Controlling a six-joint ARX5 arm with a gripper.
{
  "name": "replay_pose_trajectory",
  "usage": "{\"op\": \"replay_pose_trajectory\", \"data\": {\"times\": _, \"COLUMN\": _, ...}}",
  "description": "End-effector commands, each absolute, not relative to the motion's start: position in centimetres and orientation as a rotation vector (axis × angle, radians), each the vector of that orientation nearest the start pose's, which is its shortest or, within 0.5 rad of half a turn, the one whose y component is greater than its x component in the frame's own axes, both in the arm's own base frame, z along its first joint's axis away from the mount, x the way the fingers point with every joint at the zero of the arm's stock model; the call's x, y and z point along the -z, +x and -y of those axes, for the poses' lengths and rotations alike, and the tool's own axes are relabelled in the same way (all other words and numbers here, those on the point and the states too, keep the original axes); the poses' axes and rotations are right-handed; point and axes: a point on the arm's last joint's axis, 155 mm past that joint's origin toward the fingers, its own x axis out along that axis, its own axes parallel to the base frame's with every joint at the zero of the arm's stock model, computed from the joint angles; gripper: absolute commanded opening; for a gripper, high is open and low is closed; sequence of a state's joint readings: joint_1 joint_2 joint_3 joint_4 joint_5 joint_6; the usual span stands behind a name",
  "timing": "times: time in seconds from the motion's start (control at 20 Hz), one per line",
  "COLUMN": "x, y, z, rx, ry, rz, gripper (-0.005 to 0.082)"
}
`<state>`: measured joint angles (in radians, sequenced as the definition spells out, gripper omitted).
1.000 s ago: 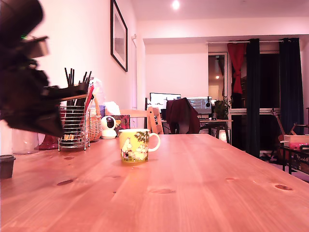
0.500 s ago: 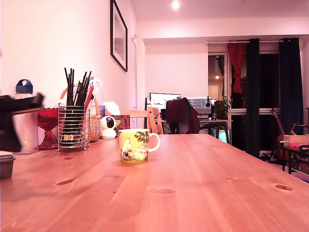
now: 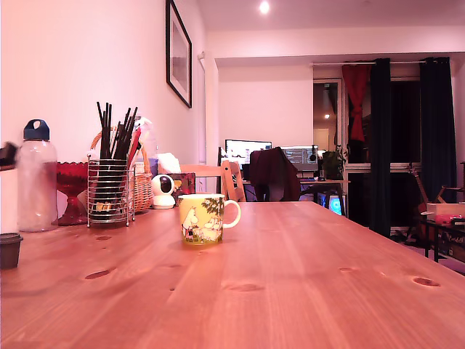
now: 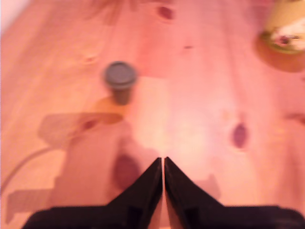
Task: Pick the coffee capsule and then drop it inside the coffee cup in front of you
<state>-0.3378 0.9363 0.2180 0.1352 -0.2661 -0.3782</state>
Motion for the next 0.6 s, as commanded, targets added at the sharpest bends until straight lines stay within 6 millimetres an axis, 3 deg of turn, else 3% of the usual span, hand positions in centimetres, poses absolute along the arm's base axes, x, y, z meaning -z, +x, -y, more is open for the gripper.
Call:
{"op": "replay_pose_trajectory", "data": {"times": 0.0, "x": -5.85, "y": 28.72, "z": 4.41, "rx": -0.048, "ry": -0.184, "rz": -0.566, "gripper": -0.0011}}
{"op": "replay_pose_trajectory", "data": {"times": 0.15, "x": -6.37, "y": 28.95, "z": 3.91, "rx": -0.032, "ry": -0.153, "rz": -0.55, "gripper": -0.0011}}
{"op": "replay_pose_trajectory", "data": {"times": 0.4, "x": -6.72, "y": 29.13, "z": 4.84, "rx": 0.044, "ry": -0.127, "rz": -0.543, "gripper": 0.0015}}
{"op": "replay_pose_trajectory", "data": {"times": 0.45, "x": -6.65, "y": 29.09, "z": 4.83, "rx": 0.045, "ry": -0.121, "rz": -0.546, "gripper": 0.0075}}
{"op": "replay_pose_trajectory", "data": {"times": 0.55, "x": -6.66, "y": 29.11, "z": 4.76, "rx": 0.042, "ry": -0.122, "rz": -0.545, "gripper": 0.0355}}
